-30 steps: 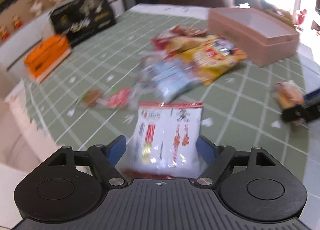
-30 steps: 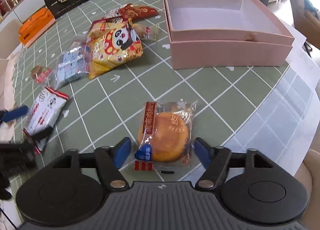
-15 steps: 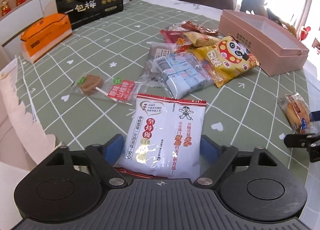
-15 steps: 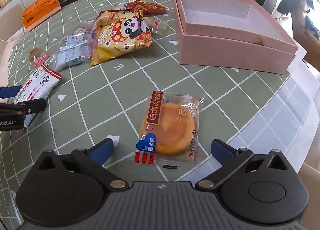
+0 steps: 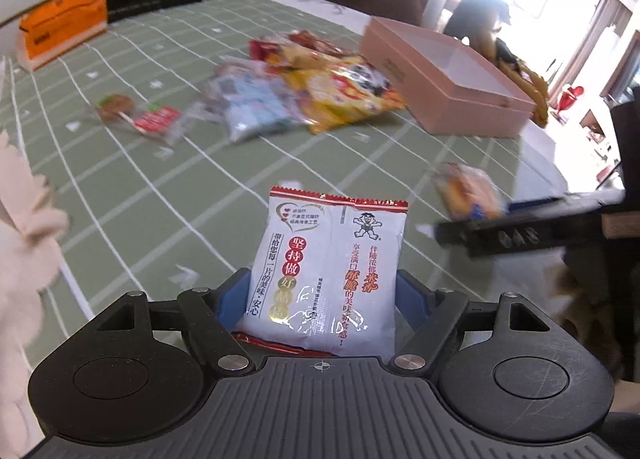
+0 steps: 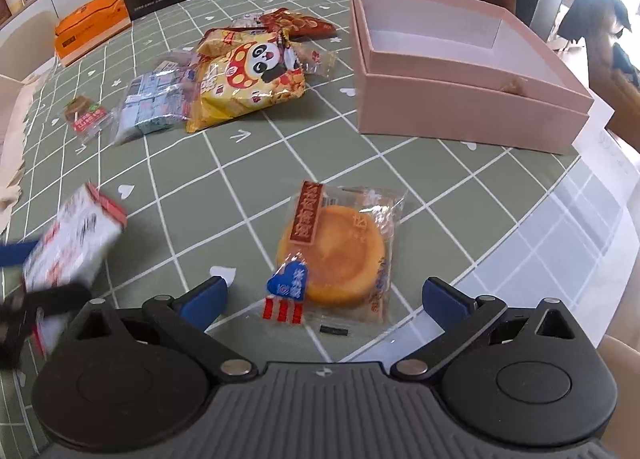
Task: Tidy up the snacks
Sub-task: 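Carry the pastry and white packet over the pink box and release both inside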
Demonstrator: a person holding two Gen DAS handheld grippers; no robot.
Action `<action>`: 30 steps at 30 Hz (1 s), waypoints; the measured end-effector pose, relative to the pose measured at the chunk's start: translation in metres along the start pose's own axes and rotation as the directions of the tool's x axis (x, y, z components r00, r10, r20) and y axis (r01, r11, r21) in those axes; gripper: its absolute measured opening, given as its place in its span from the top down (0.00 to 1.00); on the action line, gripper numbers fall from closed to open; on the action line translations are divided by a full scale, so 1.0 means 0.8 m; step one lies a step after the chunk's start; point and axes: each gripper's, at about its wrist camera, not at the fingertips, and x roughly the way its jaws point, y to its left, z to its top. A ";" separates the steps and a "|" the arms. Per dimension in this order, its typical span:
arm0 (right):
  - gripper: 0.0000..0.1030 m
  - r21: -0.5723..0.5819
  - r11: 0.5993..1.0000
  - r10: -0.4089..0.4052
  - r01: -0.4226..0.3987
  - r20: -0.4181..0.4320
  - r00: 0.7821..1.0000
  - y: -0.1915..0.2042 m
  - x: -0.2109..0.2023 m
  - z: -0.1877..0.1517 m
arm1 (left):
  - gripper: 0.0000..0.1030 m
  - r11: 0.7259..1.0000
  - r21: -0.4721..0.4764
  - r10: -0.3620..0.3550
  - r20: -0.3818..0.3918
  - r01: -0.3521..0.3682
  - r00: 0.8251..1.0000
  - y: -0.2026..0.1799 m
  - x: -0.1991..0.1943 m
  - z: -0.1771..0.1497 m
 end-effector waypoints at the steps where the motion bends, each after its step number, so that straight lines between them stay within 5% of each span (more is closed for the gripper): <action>1: 0.03 0.009 1.000 0.001 -0.001 0.003 1.000 -0.003 0.000 0.001 | 0.21 1.000 0.002 0.000 -0.006 0.000 1.000 -0.006 0.000 -0.001; 3: 0.13 0.020 1.000 -0.005 0.005 0.017 1.000 -0.008 -0.003 0.002 | 0.21 1.000 0.005 -0.007 -0.001 0.007 1.000 -0.015 -0.005 -0.002; 5: 0.39 0.011 1.000 0.007 -0.007 0.025 1.000 -0.013 -0.009 0.001 | 0.21 1.000 0.000 -0.012 0.005 0.012 1.000 -0.022 -0.011 -0.001; 16: 0.46 0.054 0.995 0.077 -0.081 0.083 0.994 -0.061 -0.079 -0.009 | 0.21 0.996 0.066 -0.065 0.052 0.061 0.997 -0.090 -0.019 0.042; 17: 0.53 0.064 0.995 0.072 -0.078 0.098 0.993 -0.069 -0.089 -0.007 | 0.21 0.994 0.079 -0.074 0.057 0.069 0.996 -0.098 -0.018 0.052; 19: 0.94 0.083 0.993 0.070 -0.080 0.114 0.991 -0.085 -0.105 0.002 | 0.21 0.992 0.098 -0.088 0.063 0.082 0.994 -0.110 -0.013 0.068; 25: 0.90 0.091 0.994 0.054 -0.065 0.118 0.992 -0.125 -0.124 0.024 | 0.21 0.992 0.090 -0.092 0.043 0.088 0.995 -0.126 0.020 0.099; 27: 0.66 0.073 0.993 0.088 -0.094 0.086 0.992 -0.136 -0.118 0.019 | 0.21 0.995 0.076 -0.068 0.027 0.066 0.997 -0.123 0.028 0.097; 28: 0.38 0.074 0.991 0.109 -0.113 0.052 0.993 -0.141 -0.112 0.013 | 0.21 0.997 0.061 -0.054 0.012 0.054 0.998 -0.121 0.032 0.092; 29: 0.23 0.082 0.989 0.124 -0.126 0.033 0.992 -0.144 -0.107 0.006 | 0.21 0.997 0.052 -0.051 0.000 0.051 0.999 -0.119 0.036 0.089; 30: 0.22 0.085 0.987 0.134 -0.136 0.031 0.990 -0.145 -0.103 -0.001 | 0.21 0.998 0.043 -0.050 -0.016 0.050 0.999 -0.116 0.040 0.085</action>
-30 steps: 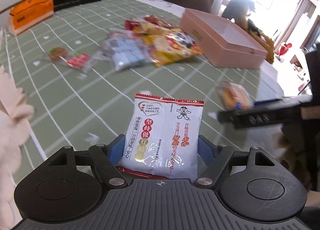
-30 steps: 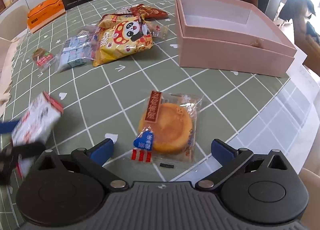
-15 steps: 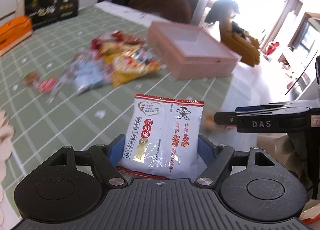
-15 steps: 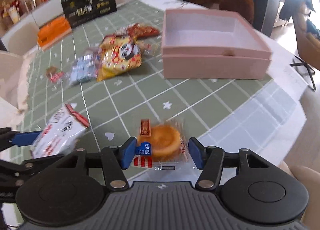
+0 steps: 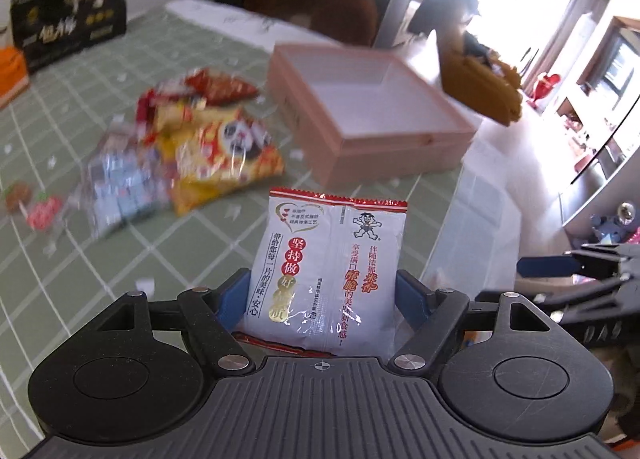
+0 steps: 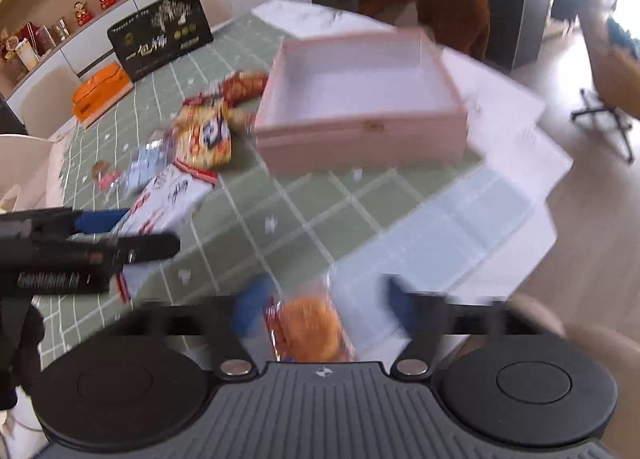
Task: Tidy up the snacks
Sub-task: 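Carry the pastry and white packet over the pink box and release both inside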
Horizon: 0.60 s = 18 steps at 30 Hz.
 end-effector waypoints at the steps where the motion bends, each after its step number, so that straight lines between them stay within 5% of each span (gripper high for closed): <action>1: 0.22 -0.013 1.000 0.006 -0.006 -0.007 1.000 0.001 0.006 -0.007 | 0.21 1.000 -0.014 0.006 -0.024 -0.006 1.000 0.002 0.007 -0.004; 7: 0.23 -0.083 0.996 0.029 -0.037 -0.104 0.994 0.023 0.050 -0.017 | 0.21 1.000 -0.016 0.025 -0.084 -0.027 0.996 -0.002 0.017 -0.008; 9: 0.32 -0.122 0.992 0.006 -0.023 -0.136 0.991 0.032 0.060 -0.018 | 0.21 1.000 -0.018 0.017 -0.077 -0.018 0.997 -0.004 0.012 -0.005; 10: 0.46 -0.149 0.989 -0.014 -0.008 -0.147 0.989 0.037 0.064 -0.020 | 0.21 1.000 -0.021 0.011 -0.072 -0.013 0.997 -0.004 0.010 -0.002; 14: 0.47 -0.168 0.986 -0.037 0.014 -0.134 0.990 0.033 0.050 -0.005 | 0.21 0.998 -0.051 -0.035 0.016 0.036 0.999 -0.003 -0.006 0.033; 18: 0.47 -0.073 0.997 0.035 -0.035 -0.004 0.999 0.009 0.005 0.059 | 0.21 0.990 -0.075 -0.103 0.162 0.117 0.981 -0.001 -0.028 0.104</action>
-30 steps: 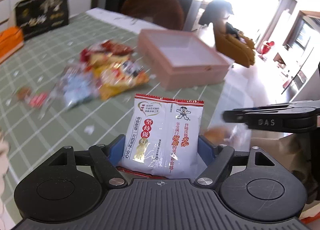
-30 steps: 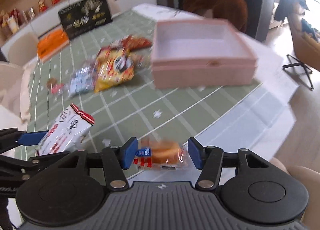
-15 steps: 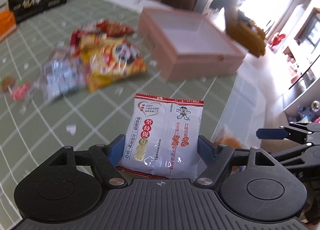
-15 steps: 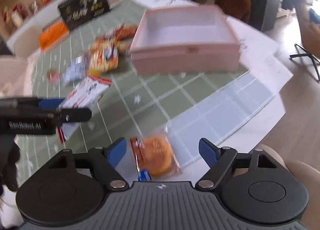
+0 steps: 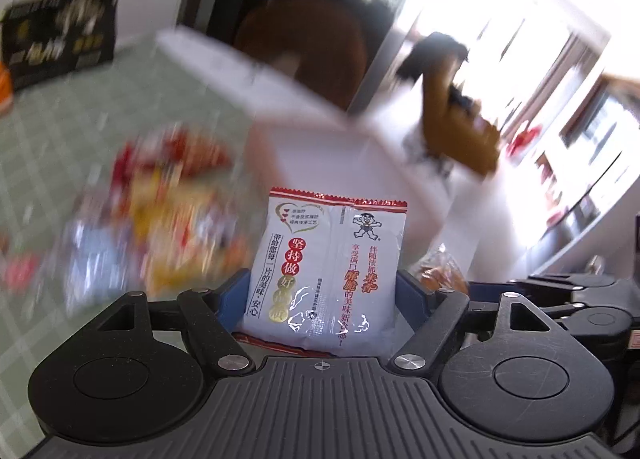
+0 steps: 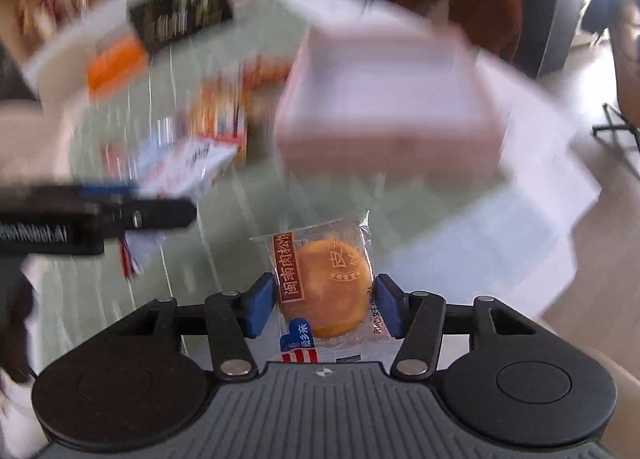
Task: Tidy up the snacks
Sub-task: 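Carry the pastry and white packet over the pink box and release both inside, then grasp the wrapped brown lollipop with the left tool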
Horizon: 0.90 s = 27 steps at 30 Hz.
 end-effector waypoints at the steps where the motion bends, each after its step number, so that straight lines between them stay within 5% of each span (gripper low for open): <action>1: 0.47 0.005 1.000 0.002 -0.002 0.050 0.999 -0.006 -0.011 0.023 | 0.20 1.000 0.015 -0.003 0.021 0.002 1.000 -0.005 0.003 0.019; 6: 0.45 -0.001 0.999 -0.031 0.032 0.195 0.980 -0.025 -0.009 0.115 | 0.20 0.997 0.062 -0.054 0.087 0.049 0.995 -0.024 0.065 0.123; 8: 0.34 0.010 0.997 -0.075 0.074 0.209 0.975 -0.035 0.009 0.135 | 0.21 0.998 0.057 -0.010 0.009 0.010 1.000 -0.023 0.128 0.133; 10: 0.34 0.032 0.994 -0.105 0.101 0.202 0.974 -0.046 0.024 0.137 | 0.21 0.995 0.094 0.024 -0.097 -0.015 0.995 -0.022 0.188 0.121; 12: 0.33 0.048 0.994 -0.103 0.096 0.173 0.980 -0.056 0.036 0.126 | 0.22 0.998 0.064 -0.010 -0.117 0.018 0.993 -0.014 0.216 0.105; 16: 0.33 0.039 0.989 -0.145 0.141 0.118 0.982 -0.069 0.053 0.092 | 0.28 0.996 -0.058 -0.066 -0.081 0.061 0.994 0.014 0.207 0.089; 19: 0.32 0.049 0.984 -0.175 0.171 0.081 0.981 -0.076 0.063 0.078 | 0.46 0.998 -0.033 -0.057 -0.052 0.055 0.997 0.031 0.175 0.091; 23: 0.30 0.091 0.977 -0.200 0.196 0.044 0.979 -0.077 0.074 0.076 | 0.46 0.990 -0.094 0.114 0.042 -0.110 0.993 0.085 0.104 0.081; 27: 0.28 0.103 0.972 -0.215 0.211 0.031 0.976 -0.060 0.080 0.071 | 0.46 0.932 -0.153 0.332 0.008 -0.327 0.943 0.155 0.048 0.049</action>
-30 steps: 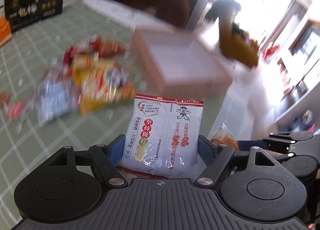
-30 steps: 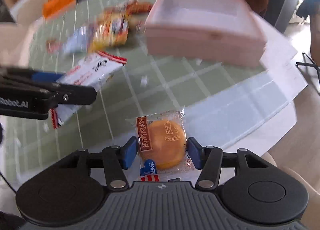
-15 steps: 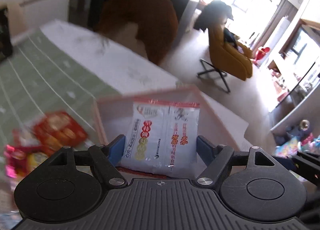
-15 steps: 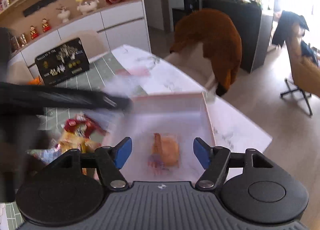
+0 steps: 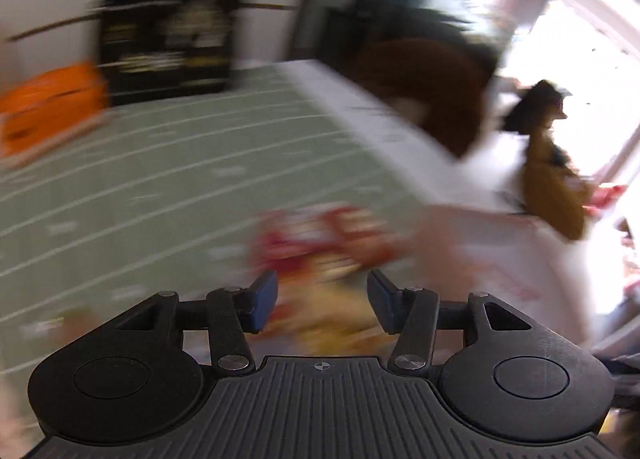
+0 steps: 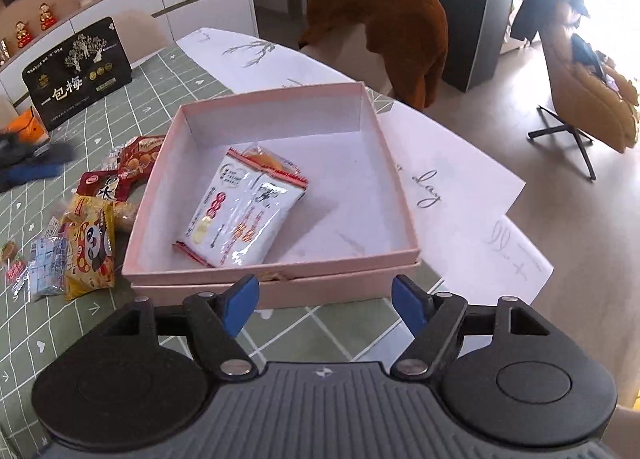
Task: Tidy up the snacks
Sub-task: 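Grasp the wrapped brown lollipop with the left tool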
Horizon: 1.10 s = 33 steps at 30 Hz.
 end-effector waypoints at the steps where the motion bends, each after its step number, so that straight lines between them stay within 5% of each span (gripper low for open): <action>1: 0.28 -0.001 1.000 -0.002 0.002 -0.003 1.000 0.006 0.001 0.001 | 0.46 0.999 -0.019 0.048 -0.008 -0.049 0.999 0.021 -0.003 -0.005; 5: 0.28 -0.029 0.999 0.014 -0.014 -0.003 1.000 0.041 -0.007 0.001 | 0.47 0.950 -0.219 0.208 -0.082 -0.221 0.975 0.118 -0.010 -0.023; 10: 0.26 -0.104 0.994 0.040 -0.039 0.013 0.999 0.103 -0.018 0.004 | 0.46 0.931 -0.256 0.234 -0.126 -0.260 0.964 0.158 0.014 -0.022; 16: 0.25 -0.155 0.986 0.063 -0.063 -0.002 0.998 0.172 -0.018 0.001 | 0.52 0.969 -0.084 0.228 -0.078 -0.234 0.971 0.137 0.038 -0.014; 20: 0.25 -0.180 0.980 0.083 -0.083 -0.008 0.997 0.211 -0.013 0.007 | 0.57 0.985 0.050 0.169 -0.065 -0.166 0.983 0.114 0.023 -0.049; 25: 0.26 -0.172 0.973 0.154 -0.156 -0.024 0.988 0.270 0.009 0.030 | 0.58 0.997 0.060 0.061 -0.080 -0.057 0.995 0.100 -0.018 -0.102; 29: 0.50 -0.164 0.956 0.234 -0.245 -0.082 0.969 0.317 0.040 0.048 | 0.59 0.998 0.060 0.022 -0.094 -0.016 0.995 0.095 -0.045 -0.134; 33: 0.50 -0.254 0.946 0.181 -0.204 -0.109 0.977 0.369 0.073 0.053 | 0.59 1.000 0.021 -0.008 -0.114 0.010 0.993 0.100 -0.060 -0.145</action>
